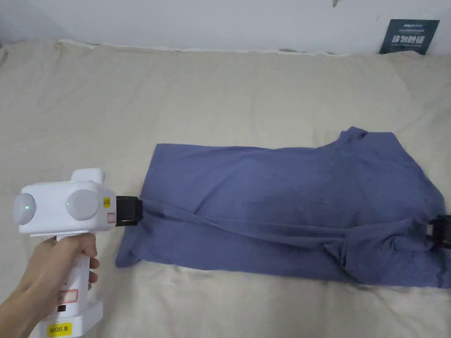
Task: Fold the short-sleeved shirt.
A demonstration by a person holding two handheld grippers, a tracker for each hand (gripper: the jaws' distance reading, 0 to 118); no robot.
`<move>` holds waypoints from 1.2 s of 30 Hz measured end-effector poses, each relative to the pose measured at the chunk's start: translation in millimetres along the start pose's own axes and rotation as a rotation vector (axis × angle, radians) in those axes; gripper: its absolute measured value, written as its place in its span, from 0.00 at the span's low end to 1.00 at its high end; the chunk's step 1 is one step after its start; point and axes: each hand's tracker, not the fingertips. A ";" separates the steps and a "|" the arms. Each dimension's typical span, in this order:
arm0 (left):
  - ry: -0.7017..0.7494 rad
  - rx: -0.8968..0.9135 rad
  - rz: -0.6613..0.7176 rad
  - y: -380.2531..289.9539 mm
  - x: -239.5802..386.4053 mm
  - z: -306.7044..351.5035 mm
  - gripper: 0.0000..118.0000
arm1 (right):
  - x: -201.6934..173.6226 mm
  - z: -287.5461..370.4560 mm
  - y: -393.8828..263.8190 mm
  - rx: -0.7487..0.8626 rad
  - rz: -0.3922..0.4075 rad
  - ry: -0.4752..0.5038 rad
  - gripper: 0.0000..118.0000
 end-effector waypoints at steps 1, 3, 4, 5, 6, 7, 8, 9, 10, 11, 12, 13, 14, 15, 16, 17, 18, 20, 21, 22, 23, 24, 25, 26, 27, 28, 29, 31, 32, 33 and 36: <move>0.008 -0.005 0.003 -5.8 -6.0 6.8 0.80 | 1.2 9.6 -12.0 0.028 0.004 0.038 0.37; -0.013 -0.008 0.007 -16.2 -6.9 23.3 0.00 | 5.1 15.5 -28.2 0.002 -0.004 0.043 0.00; -0.054 -0.040 0.015 -23.7 -11.0 25.0 0.00 | 1.6 12.6 -38.2 0.007 -0.008 0.044 0.00; -0.019 -0.063 0.035 -34.9 -15.3 35.6 0.00 | 0.8 11.1 -44.8 0.006 -0.007 0.044 0.00; -0.030 -0.077 0.029 -39.1 -15.4 38.0 0.00 | -0.6 8.3 -51.7 -0.007 -0.002 0.050 0.00; -0.041 -0.088 0.027 -44.8 -16.0 40.9 0.00 | -2.1 5.3 -58.5 -0.016 0.002 0.054 0.00; -0.056 -0.103 0.019 -49.2 -14.6 43.1 0.00 | -2.0 5.1 -65.0 -0.029 0.007 0.058 0.00; -0.069 -0.123 0.014 -53.2 -12.4 44.9 0.07 | -0.5 5.9 -71.9 -0.037 0.001 0.058 0.00; -0.067 -0.162 0.003 -50.2 -5.2 26.2 0.39 | -0.1 2.9 -75.8 -0.046 -0.009 0.064 0.00; -0.043 -0.157 -0.004 -49.5 1.6 21.4 0.55 | 0.3 0.3 -78.5 -0.051 -0.018 0.071 0.00; -0.019 -0.147 -0.023 -48.1 7.8 14.6 0.70 | 1.7 2.2 -82.4 -0.055 -0.028 0.077 0.00; -0.018 -0.155 -0.043 -46.3 12.4 4.4 0.83 | 2.2 2.9 -85.3 -0.056 -0.035 0.079 0.00; 0.006 -0.163 -0.043 -55.1 11.4 3.1 1.00 | 2.2 2.0 -86.5 -0.058 -0.037 0.083 0.00; -0.001 -0.149 -0.031 -53.7 16.8 -1.8 0.97 | 1.8 1.3 -87.8 -0.058 -0.037 0.085 0.00; 0.006 -0.156 -0.017 -50.5 19.7 -9.5 0.97 | 3.2 5.7 -90.2 -0.058 -0.031 0.085 0.00; -0.003 -0.162 -0.003 -48.7 22.1 -15.4 0.97 | 3.9 5.5 -90.7 -0.061 -0.023 0.086 0.00; -0.015 -0.153 0.015 -49.6 16.7 -16.2 0.97 | 4.4 3.7 -90.4 -0.064 -0.015 0.082 0.00; 0.000 -0.158 0.002 -49.5 20.7 -21.9 0.91 | 7.3 3.5 -89.3 -0.063 -0.006 0.068 0.00; -0.001 -0.152 -0.001 -50.2 23.2 -21.9 0.67 | 9.3 3.6 -88.1 -0.063 -0.008 0.061 0.00; -0.079 -0.152 0.006 -50.7 21.6 -15.1 0.49 | 11.1 2.6 -86.5 -0.062 -0.012 0.060 0.00; -0.106 -0.162 0.013 -49.5 23.5 -12.6 0.36 | 12.5 1.5 -85.1 -0.061 -0.016 0.061 0.00; -0.098 -0.162 -0.003 -46.1 25.4 -9.8 0.06 | 15.4 2.1 -83.5 -0.059 -0.019 0.060 0.00; -0.128 -0.153 0.011 -43.6 24.7 -8.7 0.04 | 17.0 0.9 -82.0 -0.061 -0.017 0.058 0.00; -0.095 -0.147 0.019 -42.2 19.9 -6.8 0.04 | 18.7 0.5 -81.0 -0.061 -0.018 0.057 0.00; -0.108 -0.155 0.013 -40.2 18.6 -7.6 0.04 | 21.1 0.6 -79.9 -0.059 -0.024 0.060 0.00; -0.103 -0.158 0.003 -40.7 20.1 -6.0 0.03 | 23.5 3.6 -77.4 -0.059 -0.034 0.065 0.00; -0.093 -0.125 0.004 -42.4 20.8 -3.3 0.03 | 25.5 4.7 -76.4 -0.053 -0.046 0.068 0.00; -0.091 -0.131 -0.002 -41.5 24.2 0.0 0.03 | 29.5 4.7 -73.2 -0.043 -0.061 0.066 0.00; -0.091 -0.125 0.001 -41.2 24.6 1.6 0.03 | 30.1 4.8 -69.4 -0.046 -0.063 0.066 0.11; -0.095 -0.126 -0.014 -40.5 25.5 1.9 0.03 | 30.8 4.1 -66.4 -0.049 -0.070 0.062 0.55; -0.086 -0.129 -0.014 -37.6 22.9 -2.1 0.03 | 25.2 -5.0 -60.4 -0.059 -0.064 0.066 0.97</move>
